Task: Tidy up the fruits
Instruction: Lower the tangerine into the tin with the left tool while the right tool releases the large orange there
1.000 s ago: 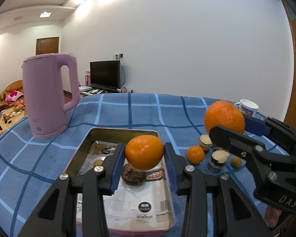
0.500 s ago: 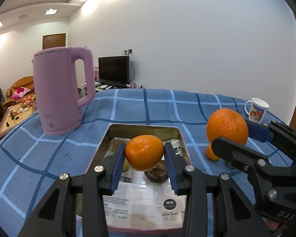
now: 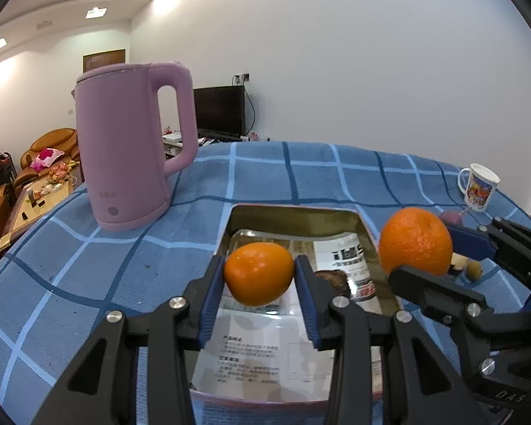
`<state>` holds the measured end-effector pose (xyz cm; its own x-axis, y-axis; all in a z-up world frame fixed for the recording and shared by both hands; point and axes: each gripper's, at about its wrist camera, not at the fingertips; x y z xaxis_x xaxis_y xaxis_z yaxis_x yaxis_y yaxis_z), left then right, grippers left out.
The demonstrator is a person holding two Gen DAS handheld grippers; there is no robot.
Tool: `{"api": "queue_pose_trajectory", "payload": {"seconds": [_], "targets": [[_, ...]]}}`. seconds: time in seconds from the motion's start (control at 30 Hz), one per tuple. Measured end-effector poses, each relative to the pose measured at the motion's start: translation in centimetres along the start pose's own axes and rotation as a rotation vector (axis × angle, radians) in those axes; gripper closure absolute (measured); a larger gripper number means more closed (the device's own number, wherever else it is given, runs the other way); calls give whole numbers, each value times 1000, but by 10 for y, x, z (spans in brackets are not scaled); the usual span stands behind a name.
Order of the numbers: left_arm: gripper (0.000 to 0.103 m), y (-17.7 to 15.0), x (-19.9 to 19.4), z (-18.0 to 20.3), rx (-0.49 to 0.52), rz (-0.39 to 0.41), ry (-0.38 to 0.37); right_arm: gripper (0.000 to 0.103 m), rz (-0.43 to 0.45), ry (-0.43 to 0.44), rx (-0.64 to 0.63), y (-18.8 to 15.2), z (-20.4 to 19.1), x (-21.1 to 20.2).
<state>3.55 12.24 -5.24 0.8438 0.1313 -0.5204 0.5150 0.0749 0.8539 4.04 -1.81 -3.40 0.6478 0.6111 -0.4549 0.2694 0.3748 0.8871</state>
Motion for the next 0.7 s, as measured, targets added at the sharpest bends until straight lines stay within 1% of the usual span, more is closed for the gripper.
{"api": "queue_pose_trajectory", "payload": {"seconds": [0.3,0.7], "targets": [[61,-4,7,-4,24,-48,3,54,-81,43,-15,-3,-8,20],[61,-11,20,-2,72,-131,7,53,-162,65,-41,-13,-16,35]]}}
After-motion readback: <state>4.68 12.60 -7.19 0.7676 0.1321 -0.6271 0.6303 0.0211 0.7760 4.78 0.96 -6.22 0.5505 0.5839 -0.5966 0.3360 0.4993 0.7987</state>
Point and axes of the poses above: each gripper's, at about its wrist camera, not at the fingertips, and x roughly the way its jaws point, z to its right, y to its top, and after that the axes turned 2 degrees about x, right-handed
